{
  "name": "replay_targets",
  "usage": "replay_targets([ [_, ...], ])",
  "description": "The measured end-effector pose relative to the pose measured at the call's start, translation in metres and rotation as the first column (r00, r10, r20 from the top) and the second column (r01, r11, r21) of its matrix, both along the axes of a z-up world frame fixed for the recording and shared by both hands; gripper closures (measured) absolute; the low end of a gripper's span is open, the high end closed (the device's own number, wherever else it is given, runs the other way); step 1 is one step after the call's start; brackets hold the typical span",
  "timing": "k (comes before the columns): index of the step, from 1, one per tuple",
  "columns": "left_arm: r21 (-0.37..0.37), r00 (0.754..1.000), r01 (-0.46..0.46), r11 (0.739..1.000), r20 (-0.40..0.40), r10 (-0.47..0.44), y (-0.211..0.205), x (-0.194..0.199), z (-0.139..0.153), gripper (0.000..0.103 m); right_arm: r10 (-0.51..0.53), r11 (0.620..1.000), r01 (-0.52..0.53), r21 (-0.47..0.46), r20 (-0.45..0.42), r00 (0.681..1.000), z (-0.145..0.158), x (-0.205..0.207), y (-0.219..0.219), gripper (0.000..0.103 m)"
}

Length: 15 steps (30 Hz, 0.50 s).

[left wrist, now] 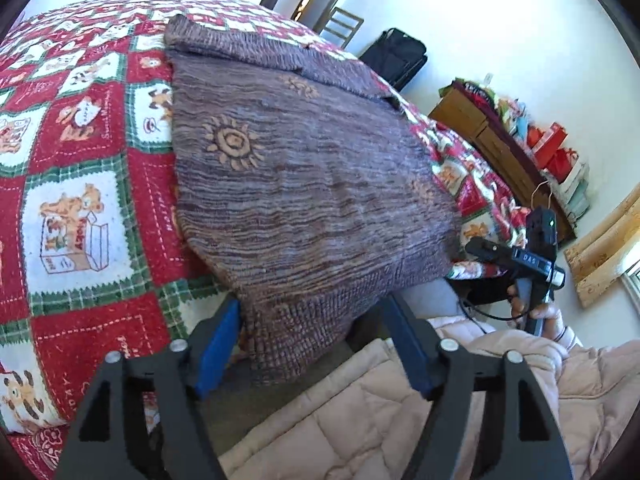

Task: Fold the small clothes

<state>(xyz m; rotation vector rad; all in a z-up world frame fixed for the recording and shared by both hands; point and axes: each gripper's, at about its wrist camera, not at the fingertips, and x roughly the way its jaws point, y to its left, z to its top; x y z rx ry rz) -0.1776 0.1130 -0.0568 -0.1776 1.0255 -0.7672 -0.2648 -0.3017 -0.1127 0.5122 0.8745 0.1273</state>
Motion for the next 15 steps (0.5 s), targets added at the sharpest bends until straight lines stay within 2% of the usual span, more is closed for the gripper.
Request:
replay_targets([
  [2,0.002,1.000,0.001,1.000,-0.004,-0.001,0.000,0.002,-0.001,0.028,-0.019,0.996,0.020,-0.082,0.008,1.000,0.005,0.000,0.009,0.031],
  [6,-0.040,0.999,0.026,0.999,-0.037,-0.027,0.002,0.000,-0.001,0.028,-0.022,0.989,0.020,-0.149,-0.011,1.000,0.002,0.006,0.016,0.032],
  [8,-0.064,0.999,0.026,0.998,-0.040,-0.029,0.005,-0.002,0.000,0.028,-0.031,0.986,0.030,-0.166,-0.005,0.999,0.002,0.007,0.017,0.033],
  [9,-0.072,0.999,0.026,0.997,-0.046,-0.029,0.006,-0.001,0.000,0.025,-0.035,0.985,0.034,-0.172,-0.001,0.999,0.001,0.008,0.018,0.033],
  [11,-0.055,0.998,0.013,0.998,-0.061,-0.016,0.005,0.001,-0.004,0.020,-0.038,0.982,0.037,-0.187,0.001,0.999,0.001,0.006,0.019,0.033],
  [14,-0.029,0.996,-0.016,0.999,-0.089,0.013,0.004,0.005,-0.012,0.021,-0.032,0.982,0.034,-0.186,0.012,0.999,0.006,0.002,0.019,0.033],
  [15,-0.041,0.995,-0.030,0.999,-0.095,0.026,0.005,0.007,-0.013,0.021,-0.031,0.984,0.035,-0.176,0.023,0.999,0.008,0.000,0.019,0.033],
])
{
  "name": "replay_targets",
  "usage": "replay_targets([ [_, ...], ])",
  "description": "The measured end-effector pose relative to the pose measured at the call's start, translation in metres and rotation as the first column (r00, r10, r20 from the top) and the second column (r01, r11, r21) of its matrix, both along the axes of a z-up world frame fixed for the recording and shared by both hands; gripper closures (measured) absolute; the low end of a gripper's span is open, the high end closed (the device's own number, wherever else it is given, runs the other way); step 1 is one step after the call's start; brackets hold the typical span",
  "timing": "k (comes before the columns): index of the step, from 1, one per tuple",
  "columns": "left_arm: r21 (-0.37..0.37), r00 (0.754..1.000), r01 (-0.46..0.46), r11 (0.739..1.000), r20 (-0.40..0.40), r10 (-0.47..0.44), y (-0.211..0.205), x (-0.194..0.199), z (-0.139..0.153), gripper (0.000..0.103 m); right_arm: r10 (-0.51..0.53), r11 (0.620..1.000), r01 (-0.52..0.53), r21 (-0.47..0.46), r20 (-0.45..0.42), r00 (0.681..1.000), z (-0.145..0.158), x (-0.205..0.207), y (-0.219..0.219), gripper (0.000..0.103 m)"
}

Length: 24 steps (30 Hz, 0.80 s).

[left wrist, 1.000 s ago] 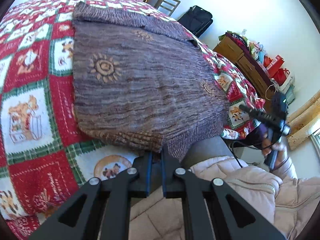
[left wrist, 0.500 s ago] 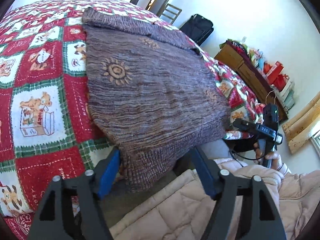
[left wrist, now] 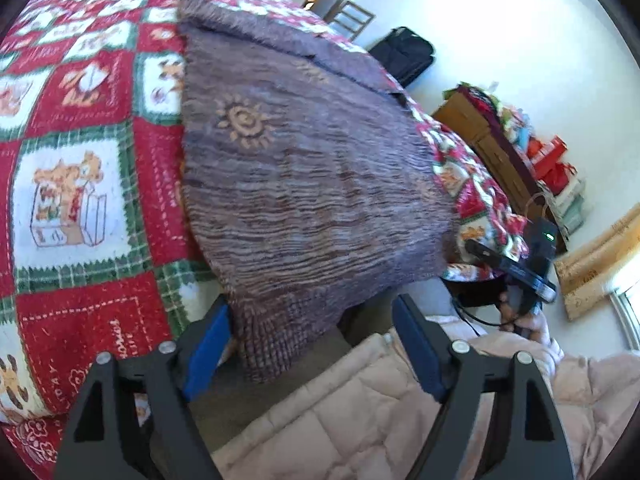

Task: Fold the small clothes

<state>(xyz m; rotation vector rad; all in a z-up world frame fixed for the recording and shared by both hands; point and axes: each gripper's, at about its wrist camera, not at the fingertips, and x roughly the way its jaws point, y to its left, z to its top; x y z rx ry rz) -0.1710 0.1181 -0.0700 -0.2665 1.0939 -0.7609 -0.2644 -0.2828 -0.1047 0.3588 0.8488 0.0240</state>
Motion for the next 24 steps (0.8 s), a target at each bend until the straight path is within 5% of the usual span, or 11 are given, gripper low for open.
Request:
replay_targets([
  [7,-0.004,0.999,-0.042,0.999,-0.012,0.042,0.003,0.004,-0.001,0.035,0.045,0.993,-0.040,-0.111,0.041,0.998,0.008,0.002,0.014,0.033],
  [18,0.046,1.000,-0.002,0.999,0.019,0.001,-0.009,0.000,-0.001,0.047,0.052,0.997,-0.055,-0.059,-0.048,0.998,-0.025,0.029,0.005,0.033],
  [19,0.047,1.000,0.000,0.999,0.015,-0.001,-0.010,0.001,-0.001,0.051,0.059,0.997,-0.061,-0.049,-0.052,0.997,-0.029,0.027,0.005,0.041],
  [22,0.064,1.000,-0.008,0.998,-0.009,0.009,-0.012,0.003,-0.006,0.082,0.076,0.996,-0.073,0.054,-0.063,0.995,-0.035,0.027,-0.003,0.096],
  [24,0.065,1.000,-0.017,0.998,-0.018,0.018,-0.010,0.005,-0.006,0.085,0.082,0.991,-0.076,0.107,-0.051,0.995,-0.032,0.025,-0.007,0.095],
])
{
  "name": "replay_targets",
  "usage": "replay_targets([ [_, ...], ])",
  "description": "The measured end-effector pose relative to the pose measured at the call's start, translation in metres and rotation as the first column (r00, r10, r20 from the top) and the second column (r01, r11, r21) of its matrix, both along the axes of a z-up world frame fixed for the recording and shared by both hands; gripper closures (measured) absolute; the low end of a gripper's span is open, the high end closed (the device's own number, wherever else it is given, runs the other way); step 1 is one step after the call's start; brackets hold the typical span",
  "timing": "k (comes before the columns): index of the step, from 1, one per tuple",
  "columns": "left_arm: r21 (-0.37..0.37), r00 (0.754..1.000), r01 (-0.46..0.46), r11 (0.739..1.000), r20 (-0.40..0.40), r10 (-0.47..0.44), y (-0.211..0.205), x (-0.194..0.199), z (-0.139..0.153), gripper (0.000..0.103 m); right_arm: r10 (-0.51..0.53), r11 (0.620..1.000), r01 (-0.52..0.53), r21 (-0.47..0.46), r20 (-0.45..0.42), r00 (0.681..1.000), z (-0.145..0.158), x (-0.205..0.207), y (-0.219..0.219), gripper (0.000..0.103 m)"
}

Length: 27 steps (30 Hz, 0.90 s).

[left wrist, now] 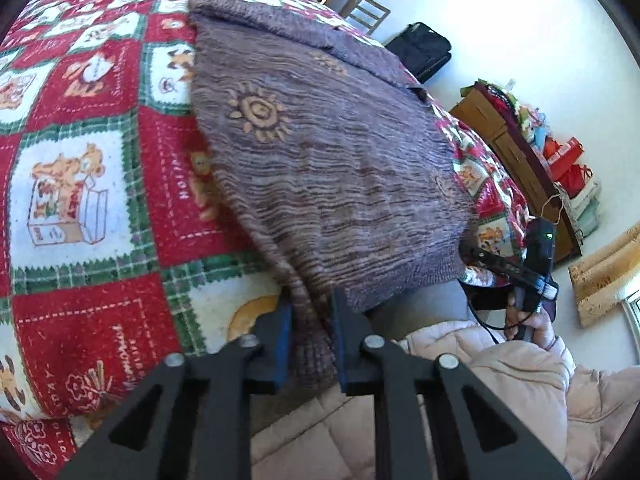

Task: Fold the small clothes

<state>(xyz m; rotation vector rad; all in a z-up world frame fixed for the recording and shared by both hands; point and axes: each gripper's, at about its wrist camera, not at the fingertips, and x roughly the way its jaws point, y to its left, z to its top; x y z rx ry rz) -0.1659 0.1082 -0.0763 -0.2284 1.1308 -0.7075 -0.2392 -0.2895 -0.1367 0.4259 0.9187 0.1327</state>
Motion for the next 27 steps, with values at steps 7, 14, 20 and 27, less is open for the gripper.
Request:
replay_targets([
  [7,-0.016,1.000,0.005,1.000,0.007,-0.005,-0.002,0.010,0.018,0.095,0.031,0.982,-0.046,0.185,0.083,0.996,0.052,0.001,-0.005,0.096],
  [14,-0.077,0.998,-0.032,0.996,0.048,0.036,-0.001,0.063,0.056,0.095,-0.003,0.940,-0.058,0.337,0.177,0.984,0.106,0.058,-0.019,0.096],
  [20,0.011,0.985,-0.064,0.998,0.161,0.061,-0.003,0.119,0.077,0.094,-0.084,0.939,0.039,0.341,0.117,0.990,0.100,0.137,-0.034,0.096],
  [27,0.150,0.974,0.031,0.988,0.215,-0.063,0.002,0.115,0.068,0.049,-0.154,0.943,0.137,0.304,0.035,0.987,0.074,0.206,-0.040,0.095],
])
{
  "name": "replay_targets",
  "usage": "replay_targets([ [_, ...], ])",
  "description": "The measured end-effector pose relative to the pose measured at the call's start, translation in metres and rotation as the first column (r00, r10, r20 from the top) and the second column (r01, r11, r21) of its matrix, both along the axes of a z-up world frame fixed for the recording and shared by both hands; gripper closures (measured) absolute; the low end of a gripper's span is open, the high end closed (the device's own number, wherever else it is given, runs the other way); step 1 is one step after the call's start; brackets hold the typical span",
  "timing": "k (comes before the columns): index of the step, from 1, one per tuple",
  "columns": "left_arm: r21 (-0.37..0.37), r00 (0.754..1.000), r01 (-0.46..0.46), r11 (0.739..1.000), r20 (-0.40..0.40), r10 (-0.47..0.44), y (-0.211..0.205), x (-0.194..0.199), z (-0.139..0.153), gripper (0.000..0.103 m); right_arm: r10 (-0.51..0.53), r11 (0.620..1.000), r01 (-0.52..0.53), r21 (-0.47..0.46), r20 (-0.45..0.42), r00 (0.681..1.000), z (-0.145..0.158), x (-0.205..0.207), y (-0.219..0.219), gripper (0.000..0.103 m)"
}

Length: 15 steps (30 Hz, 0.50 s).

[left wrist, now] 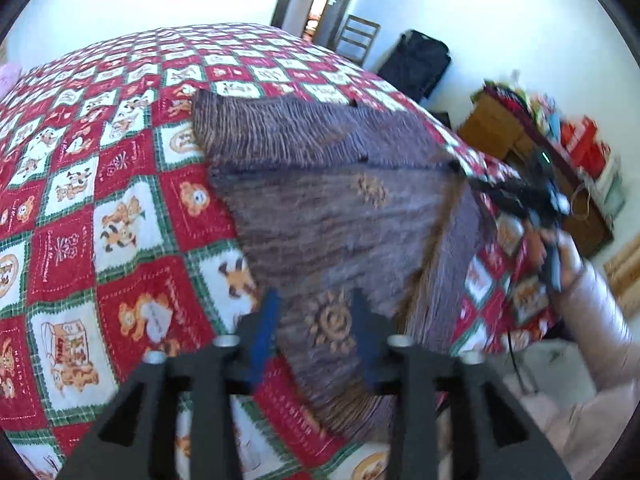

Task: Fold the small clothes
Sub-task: 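Lay the folded hem down and open both tools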

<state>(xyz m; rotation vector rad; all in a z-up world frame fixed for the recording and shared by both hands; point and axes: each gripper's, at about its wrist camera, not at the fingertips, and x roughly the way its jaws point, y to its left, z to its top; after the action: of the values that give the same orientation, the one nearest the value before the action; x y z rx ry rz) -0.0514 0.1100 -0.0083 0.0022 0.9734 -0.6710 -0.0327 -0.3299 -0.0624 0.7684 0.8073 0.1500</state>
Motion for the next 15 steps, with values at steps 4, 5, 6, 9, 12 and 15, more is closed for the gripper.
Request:
replay_targets([
  [4,0.062,0.997,0.075,0.995,0.025,-0.076,0.000,-0.024,-0.009,0.035,-0.005,0.998,0.005,0.066,0.004,1.000,-0.008,0.018,-0.001,0.056],
  [5,0.080,0.994,0.101,0.992,0.029,-0.103,-0.001,-0.029,-0.011,0.035,-0.009,0.991,0.002,0.131,0.055,0.998,-0.005,0.017,-0.004,0.026],
  [6,0.095,0.992,0.117,0.989,0.031,-0.120,-0.001,-0.034,-0.012,0.035,-0.025,0.987,0.011,0.158,0.086,0.996,-0.002,0.016,-0.006,0.018],
  [9,0.159,0.990,0.129,0.979,0.034,-0.137,-0.003,-0.041,-0.021,0.035,-0.010,0.990,-0.010,0.142,0.138,0.990,0.018,-0.001,0.005,0.017],
  [12,0.118,0.994,0.111,0.987,0.008,-0.113,-0.002,-0.037,-0.029,0.035,0.234,0.972,-0.233,-0.019,0.132,0.963,0.031,-0.026,0.059,0.017],
  [15,0.040,0.997,0.078,0.996,-0.015,-0.077,-0.003,-0.030,-0.032,0.035,0.402,0.914,-0.395,-0.093,0.073,0.913,0.018,-0.060,0.113,0.017],
])
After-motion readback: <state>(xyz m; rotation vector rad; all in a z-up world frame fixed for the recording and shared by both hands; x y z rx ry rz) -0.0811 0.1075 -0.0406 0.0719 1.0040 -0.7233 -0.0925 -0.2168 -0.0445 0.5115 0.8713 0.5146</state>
